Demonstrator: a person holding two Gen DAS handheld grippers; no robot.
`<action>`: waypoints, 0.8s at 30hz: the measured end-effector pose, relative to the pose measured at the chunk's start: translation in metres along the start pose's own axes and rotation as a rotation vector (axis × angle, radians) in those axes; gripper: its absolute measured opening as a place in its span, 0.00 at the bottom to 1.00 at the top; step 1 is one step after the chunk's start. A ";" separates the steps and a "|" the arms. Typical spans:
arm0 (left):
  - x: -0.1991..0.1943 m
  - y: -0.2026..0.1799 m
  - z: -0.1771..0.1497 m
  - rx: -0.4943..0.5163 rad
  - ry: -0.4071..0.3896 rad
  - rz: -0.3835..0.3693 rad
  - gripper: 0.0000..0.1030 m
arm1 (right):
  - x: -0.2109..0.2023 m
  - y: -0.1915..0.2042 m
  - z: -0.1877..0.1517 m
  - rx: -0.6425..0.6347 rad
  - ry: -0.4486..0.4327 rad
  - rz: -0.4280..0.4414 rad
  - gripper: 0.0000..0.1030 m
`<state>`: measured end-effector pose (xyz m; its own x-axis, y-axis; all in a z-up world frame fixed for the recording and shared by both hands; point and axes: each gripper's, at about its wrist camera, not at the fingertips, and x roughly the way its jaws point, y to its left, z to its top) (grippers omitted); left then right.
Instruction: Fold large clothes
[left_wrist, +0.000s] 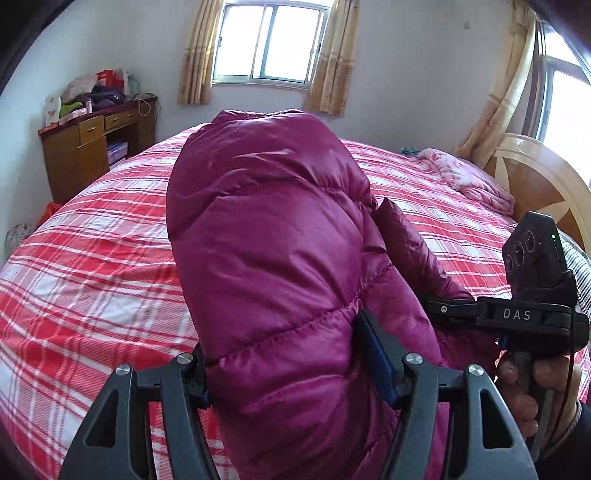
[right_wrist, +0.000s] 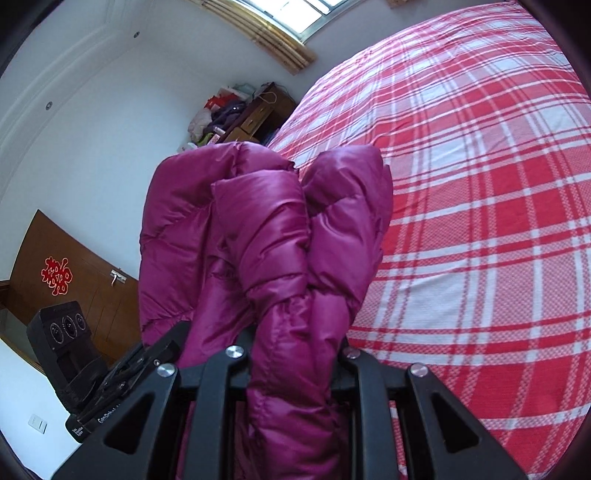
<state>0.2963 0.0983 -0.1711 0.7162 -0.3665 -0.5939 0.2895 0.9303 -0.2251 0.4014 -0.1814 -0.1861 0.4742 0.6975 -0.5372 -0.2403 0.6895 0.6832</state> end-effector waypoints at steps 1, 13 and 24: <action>-0.002 0.001 0.000 -0.004 -0.001 0.010 0.63 | 0.003 0.001 0.001 -0.003 0.005 0.002 0.22; -0.013 0.024 -0.013 -0.032 -0.003 0.040 0.63 | 0.032 0.016 0.008 -0.076 0.058 -0.009 0.22; -0.011 0.042 -0.019 -0.063 0.015 0.057 0.63 | 0.051 0.019 0.009 -0.093 0.101 -0.012 0.22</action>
<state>0.2883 0.1416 -0.1889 0.7207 -0.3133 -0.6184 0.2080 0.9487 -0.2382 0.4283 -0.1349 -0.1960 0.3907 0.7019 -0.5955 -0.3151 0.7098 0.6299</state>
